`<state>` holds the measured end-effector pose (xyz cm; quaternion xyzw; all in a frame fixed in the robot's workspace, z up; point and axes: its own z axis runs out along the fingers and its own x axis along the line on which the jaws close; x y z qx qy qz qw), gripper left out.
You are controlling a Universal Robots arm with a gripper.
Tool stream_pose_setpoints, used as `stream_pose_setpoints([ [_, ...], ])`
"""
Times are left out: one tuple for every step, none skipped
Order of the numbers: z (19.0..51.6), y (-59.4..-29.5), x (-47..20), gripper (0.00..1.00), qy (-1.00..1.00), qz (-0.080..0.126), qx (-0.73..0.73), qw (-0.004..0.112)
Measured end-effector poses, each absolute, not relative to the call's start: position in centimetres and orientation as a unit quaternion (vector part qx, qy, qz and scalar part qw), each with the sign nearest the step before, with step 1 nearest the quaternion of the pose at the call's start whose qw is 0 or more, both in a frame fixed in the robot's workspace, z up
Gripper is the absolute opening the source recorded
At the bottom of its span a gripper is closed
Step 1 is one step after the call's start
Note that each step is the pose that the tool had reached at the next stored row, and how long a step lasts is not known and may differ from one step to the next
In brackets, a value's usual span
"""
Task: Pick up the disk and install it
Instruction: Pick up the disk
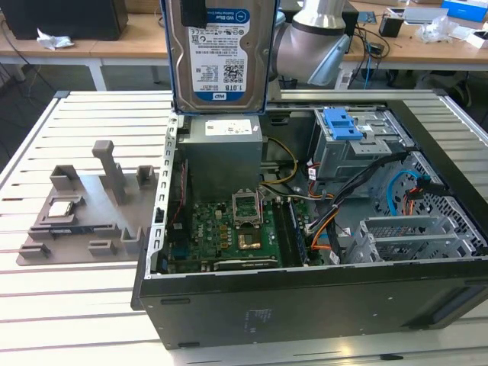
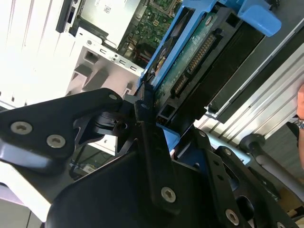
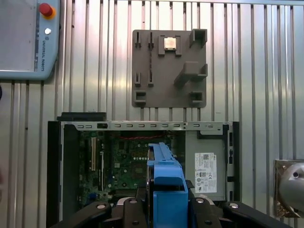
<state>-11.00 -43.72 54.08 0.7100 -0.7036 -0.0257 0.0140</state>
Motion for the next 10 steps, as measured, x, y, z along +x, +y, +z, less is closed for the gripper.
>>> stream_pose_setpoints([
  [54.08, -43.79, -11.0, 0.37, -0.704, -0.026, 0.71, 0.014],
  [54.07, -43.92, -11.0, 0.37, -0.704, -0.026, 0.71, 0.014],
  [54.07, -44.03, -11.0, 0.37, -0.704, -0.026, 0.71, 0.014],
  [54.06, -44.13, -11.0, 0.37, -0.704, -0.026, 0.71, 0.014],
  [54.06, -44.19, -11.0, 0.37, -0.704, -0.026, 0.71, 0.014],
  [54.06, -44.27, -11.0, 0.37, -0.704, -0.026, 0.71, 0.014],
  [54.06, -44.36, -11.0, 0.37, -0.704, -0.026, 0.71, 0.014],
  [54.05, -44.43, -10.99, 0.37, -0.704, -0.026, 0.71, 0.014],
  [54.05, -44.61, -11.0, 0.37, -0.704, -0.026, 0.71, 0.014],
  [54.04, -44.77, -11.0, 0.37, -0.704, -0.026, 0.71, 0.014],
])
